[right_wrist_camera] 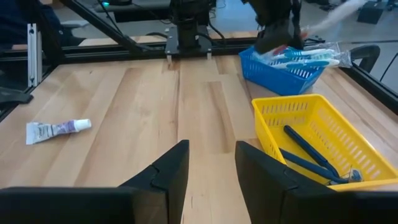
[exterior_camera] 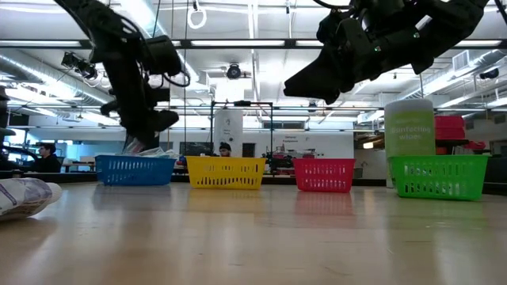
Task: Pick & Place Travel size toiletries
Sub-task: Put the red toothbrush into the blue bin, then put the silver nail cutter into the red bin
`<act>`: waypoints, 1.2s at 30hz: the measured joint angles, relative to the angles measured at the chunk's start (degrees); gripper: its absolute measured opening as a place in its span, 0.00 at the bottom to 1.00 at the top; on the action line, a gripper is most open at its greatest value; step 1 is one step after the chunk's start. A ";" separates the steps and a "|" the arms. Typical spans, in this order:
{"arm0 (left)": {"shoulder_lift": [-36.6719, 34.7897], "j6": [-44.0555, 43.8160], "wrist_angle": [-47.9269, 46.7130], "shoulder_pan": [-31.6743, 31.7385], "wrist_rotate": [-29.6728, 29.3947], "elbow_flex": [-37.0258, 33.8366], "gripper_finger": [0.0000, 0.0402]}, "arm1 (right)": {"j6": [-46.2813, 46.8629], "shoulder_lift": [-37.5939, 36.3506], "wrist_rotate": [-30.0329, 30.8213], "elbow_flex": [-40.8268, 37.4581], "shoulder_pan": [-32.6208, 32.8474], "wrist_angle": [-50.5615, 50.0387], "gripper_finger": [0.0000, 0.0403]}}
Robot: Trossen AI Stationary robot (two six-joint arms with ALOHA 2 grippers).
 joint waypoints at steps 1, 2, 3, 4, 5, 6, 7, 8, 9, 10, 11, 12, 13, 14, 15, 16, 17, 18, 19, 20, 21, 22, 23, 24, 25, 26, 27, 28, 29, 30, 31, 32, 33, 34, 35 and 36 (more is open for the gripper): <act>0.00 1.07 1.40 0.46 1.55 -0.90 0.08 | -0.01 0.00 0.00 0.00 0.00 -0.01 0.34; 0.00 1.71 2.49 0.96 2.81 -1.61 0.08 | -0.02 0.00 0.00 0.00 0.00 -0.02 0.34; 0.00 2.01 3.35 1.26 3.25 -2.19 0.09 | -0.01 0.00 0.00 0.00 0.00 0.00 0.34; 0.00 1.95 4.08 1.50 3.23 -2.73 0.09 | -0.01 0.00 0.00 0.00 0.00 0.00 0.35; 0.00 1.79 4.47 1.67 3.07 -3.32 0.10 | -0.01 0.00 0.00 0.00 0.00 -0.02 0.35; 0.00 1.70 4.38 1.85 3.05 -3.79 0.11 | -0.02 0.00 0.00 0.00 0.00 0.00 0.35; 0.00 1.71 4.26 2.00 3.05 -4.14 0.12 | 0.00 0.00 0.00 0.00 0.00 0.00 0.35; 0.00 1.83 4.31 2.07 3.05 -4.36 0.13 | 0.00 0.00 0.00 0.00 0.00 -0.02 0.35; 0.00 2.02 4.37 2.08 3.03 -4.47 0.14 | -0.01 0.00 0.00 0.00 0.00 -0.02 0.35; 0.00 2.58 4.39 2.08 3.04 -4.55 0.15 | -0.02 0.00 0.00 0.00 0.00 0.00 0.35; 0.00 2.96 4.37 2.08 3.10 -4.57 0.17 | -0.01 0.00 0.00 0.00 0.00 0.00 0.35; 0.00 3.25 4.46 2.08 3.20 -4.57 0.19 | -0.01 0.00 0.00 0.00 0.00 -0.02 0.35; 0.00 3.43 4.50 2.05 3.25 -4.57 0.21 | 0.00 0.00 0.00 0.00 0.00 -0.02 0.34; 0.00 3.55 4.52 2.04 3.20 -4.55 0.23 | 0.00 0.00 0.00 0.00 0.00 0.00 0.34; 0.00 3.54 4.64 2.04 2.96 -4.57 0.25 | -0.01 0.00 0.00 0.00 0.00 -0.02 0.34; 0.00 3.47 4.94 2.04 2.53 -4.56 0.27 | -0.01 0.00 0.00 0.00 0.00 -0.02 0.34; 0.00 3.50 5.34 1.91 2.14 -4.55 0.29 | 0.01 0.00 0.00 0.00 0.00 -0.02 0.35; 0.00 3.93 5.71 1.71 2.00 -4.55 0.31 | 0.00 0.00 0.00 0.00 0.00 -0.02 0.35; -0.07 4.23 6.03 1.44 1.85 -4.55 0.32 | 0.00 0.00 0.00 0.00 0.00 -0.02 0.35; -0.44 4.40 6.20 1.11 1.73 -4.58 0.33 | 0.00 0.00 0.00 0.00 0.00 -0.02 0.35; -1.07 4.17 6.38 0.71 1.65 -4.58 0.34 | 0.01 0.00 0.00 0.00 0.00 -0.02 0.35; -1.73 3.74 6.87 0.20 1.55 -4.58 0.34 | -0.02 0.00 0.00 0.00 0.00 -0.02 0.35; -2.49 2.98 7.18 -0.35 1.52 -4.58 0.34 | 0.00 0.00 0.00 0.00 0.00 -0.01 0.35; -3.48 2.83 7.28 -0.98 1.37 -4.57 0.34 | -0.01 0.00 0.00 0.00 0.00 0.00 0.35; -4.65 2.75 7.58 -1.60 1.24 -4.58 0.34 | 0.01 0.00 0.00 0.00 0.00 -0.02 0.35; -5.78 2.70 8.07 -2.20 1.12 -4.56 0.34 | -0.01 0.00 0.00 0.00 0.00 -0.02 0.35; -7.06 2.51 8.16 -2.75 1.13 -4.55 0.33 | 0.00 0.00 0.00 0.00 0.00 -0.01 0.34; -8.35 2.02 8.23 -3.25 1.12 -4.57 0.33 | 0.01 0.00 0.00 0.00 0.00 0.00 0.34; -9.48 1.27 9.14 -3.75 1.09 -4.55 0.32 | -0.02 0.00 0.00 0.00 0.00 -0.03 0.34; -10.63 0.81 10.14 -4.26 1.09 -4.55 0.32 | -0.01 0.00 0.00 0.00 0.00 -0.04 0.34; -11.76 0.50 10.61 -4.66 1.09 -4.55 0.31 | -0.02 0.00 0.00 0.00 0.00 0.00 0.34; -12.73 0.40 11.48 -5.05 1.05 -4.55 0.31 | -0.01 0.00 0.00 0.00 0.00 0.00 0.35; -13.44 0.47 12.75 -5.49 1.09 -4.55 0.30 | 0.00 0.00 0.00 0.00 0.00 -0.02 0.35; -13.99 0.77 13.80 -5.91 1.10 -4.55 0.30 | -0.02 0.00 0.00 0.00 0.00 -0.03 0.35; -14.48 1.15 14.48 -6.36 1.13 -4.55 0.29 | 0.00 0.00 0.00 0.00 0.00 0.00 0.35; -14.77 1.72 15.64 -6.81 1.20 -4.55 0.29 | 0.01 0.00 0.00 0.00 0.00 -0.02 0.35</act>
